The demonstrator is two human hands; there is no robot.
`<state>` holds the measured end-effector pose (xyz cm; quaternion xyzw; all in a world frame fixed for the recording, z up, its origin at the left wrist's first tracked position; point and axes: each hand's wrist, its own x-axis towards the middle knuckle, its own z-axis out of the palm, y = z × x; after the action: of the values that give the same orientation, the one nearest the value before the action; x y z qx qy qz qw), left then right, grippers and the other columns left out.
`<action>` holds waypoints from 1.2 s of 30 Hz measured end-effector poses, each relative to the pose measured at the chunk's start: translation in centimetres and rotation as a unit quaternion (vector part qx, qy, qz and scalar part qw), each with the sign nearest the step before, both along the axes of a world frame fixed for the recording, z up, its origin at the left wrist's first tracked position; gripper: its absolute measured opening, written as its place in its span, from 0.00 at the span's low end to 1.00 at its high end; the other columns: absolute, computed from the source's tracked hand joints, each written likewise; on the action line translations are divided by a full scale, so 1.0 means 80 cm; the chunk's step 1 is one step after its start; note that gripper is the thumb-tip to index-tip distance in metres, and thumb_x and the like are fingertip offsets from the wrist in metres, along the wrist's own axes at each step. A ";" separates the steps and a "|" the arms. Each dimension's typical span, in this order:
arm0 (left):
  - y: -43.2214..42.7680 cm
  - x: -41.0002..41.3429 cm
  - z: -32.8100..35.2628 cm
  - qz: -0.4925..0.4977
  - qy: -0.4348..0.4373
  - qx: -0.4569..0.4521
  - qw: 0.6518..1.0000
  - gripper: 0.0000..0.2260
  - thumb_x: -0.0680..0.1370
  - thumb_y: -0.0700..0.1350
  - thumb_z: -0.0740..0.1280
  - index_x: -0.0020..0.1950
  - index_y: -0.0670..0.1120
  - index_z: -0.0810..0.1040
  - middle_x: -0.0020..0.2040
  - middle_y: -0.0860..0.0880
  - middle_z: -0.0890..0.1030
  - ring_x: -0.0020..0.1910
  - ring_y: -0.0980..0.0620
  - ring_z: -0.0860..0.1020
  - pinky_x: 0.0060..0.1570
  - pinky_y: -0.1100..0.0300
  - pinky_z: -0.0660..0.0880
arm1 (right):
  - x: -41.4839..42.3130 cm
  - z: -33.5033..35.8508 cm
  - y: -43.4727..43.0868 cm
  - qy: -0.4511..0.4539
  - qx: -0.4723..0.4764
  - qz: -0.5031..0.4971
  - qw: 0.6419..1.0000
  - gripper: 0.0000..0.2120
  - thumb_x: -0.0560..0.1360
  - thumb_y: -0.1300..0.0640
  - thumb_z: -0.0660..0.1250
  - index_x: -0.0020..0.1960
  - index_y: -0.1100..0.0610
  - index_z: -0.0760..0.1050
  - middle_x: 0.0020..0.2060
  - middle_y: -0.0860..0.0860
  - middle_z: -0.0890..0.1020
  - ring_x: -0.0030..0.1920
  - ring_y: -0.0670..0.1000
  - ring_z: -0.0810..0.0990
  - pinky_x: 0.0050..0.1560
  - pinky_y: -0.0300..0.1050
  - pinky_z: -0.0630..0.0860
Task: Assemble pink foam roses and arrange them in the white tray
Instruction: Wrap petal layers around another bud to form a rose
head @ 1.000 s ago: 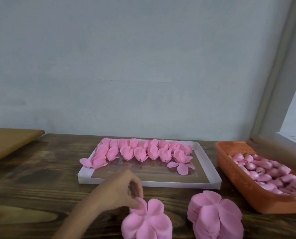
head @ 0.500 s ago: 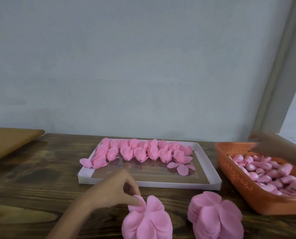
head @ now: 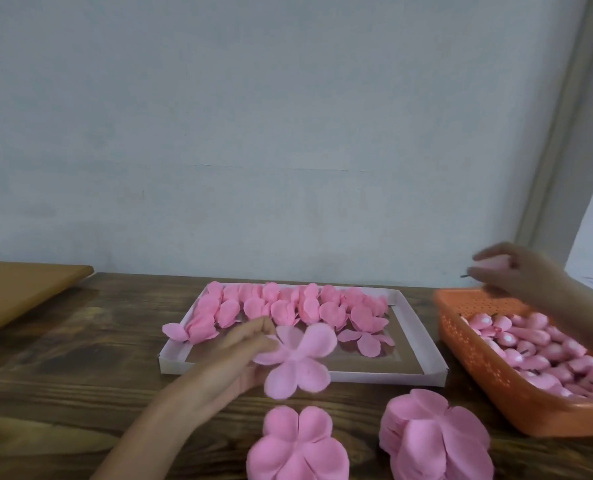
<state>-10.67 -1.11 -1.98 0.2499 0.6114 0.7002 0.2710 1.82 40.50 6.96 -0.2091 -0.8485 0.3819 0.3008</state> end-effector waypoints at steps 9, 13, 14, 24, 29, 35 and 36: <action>0.034 -0.027 0.012 0.199 -0.025 0.051 0.978 0.04 0.82 0.36 0.67 0.51 0.39 0.73 0.57 0.33 0.82 0.52 0.35 0.84 0.39 0.50 0.81 | -0.040 -0.021 -0.259 0.150 -0.154 0.275 0.937 0.09 0.75 0.55 0.76 0.54 0.45 0.83 0.48 0.45 0.87 0.47 0.51 0.87 0.43 0.47 0.82; 0.035 -0.029 -0.010 0.270 -0.001 0.037 0.962 0.09 0.82 0.41 0.69 0.61 0.49 0.77 0.61 0.41 0.83 0.57 0.39 0.84 0.51 0.42 0.84 | -0.074 -0.064 -0.303 0.148 -0.116 0.259 0.948 0.13 0.78 0.54 0.73 0.61 0.42 0.80 0.46 0.40 0.85 0.49 0.44 0.83 0.47 0.48 0.85; 0.033 -0.027 -0.014 0.273 0.008 0.039 0.961 0.11 0.82 0.42 0.69 0.63 0.52 0.78 0.61 0.43 0.83 0.58 0.41 0.84 0.55 0.39 0.83 | -0.078 -0.073 -0.305 0.143 -0.090 0.248 0.954 0.15 0.78 0.55 0.73 0.63 0.43 0.78 0.48 0.40 0.84 0.49 0.43 0.82 0.48 0.45 0.84; 0.039 0.011 0.005 0.259 0.083 0.054 0.961 0.23 0.70 0.51 0.70 0.66 0.57 0.81 0.62 0.50 0.84 0.62 0.46 0.82 0.62 0.36 0.79 | -0.072 -0.113 -0.300 0.169 -0.063 0.222 0.958 0.10 0.79 0.54 0.73 0.60 0.47 0.80 0.51 0.39 0.85 0.51 0.42 0.84 0.50 0.38 0.82; 0.038 0.007 0.003 0.284 0.116 0.058 0.950 0.13 0.79 0.44 0.72 0.61 0.59 0.83 0.55 0.58 0.86 0.55 0.56 0.83 0.53 0.49 0.81 | -0.070 -0.108 -0.300 0.211 -0.105 0.245 0.940 0.08 0.79 0.57 0.72 0.57 0.48 0.81 0.52 0.42 0.85 0.54 0.45 0.84 0.50 0.33 0.78; 0.037 0.000 -0.001 0.302 0.138 0.037 0.942 0.15 0.81 0.39 0.69 0.61 0.58 0.84 0.54 0.59 0.86 0.55 0.58 0.83 0.50 0.54 0.79 | -0.067 -0.105 -0.301 0.244 -0.130 0.272 0.922 0.10 0.79 0.57 0.73 0.59 0.48 0.80 0.53 0.44 0.86 0.55 0.49 0.84 0.52 0.37 0.80; 0.038 0.001 -0.001 0.300 0.145 0.036 0.942 0.15 0.81 0.40 0.68 0.61 0.58 0.84 0.54 0.60 0.86 0.54 0.59 0.83 0.49 0.55 0.79 | -0.067 -0.106 -0.302 0.241 -0.133 0.276 0.921 0.10 0.79 0.57 0.73 0.59 0.49 0.80 0.54 0.45 0.85 0.56 0.50 0.84 0.53 0.38 0.80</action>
<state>-10.60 1.92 -2.03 0.1633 0.6654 0.7266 -0.0521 -3.56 16.33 -1.52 0.0935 -0.7160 0.5977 0.3484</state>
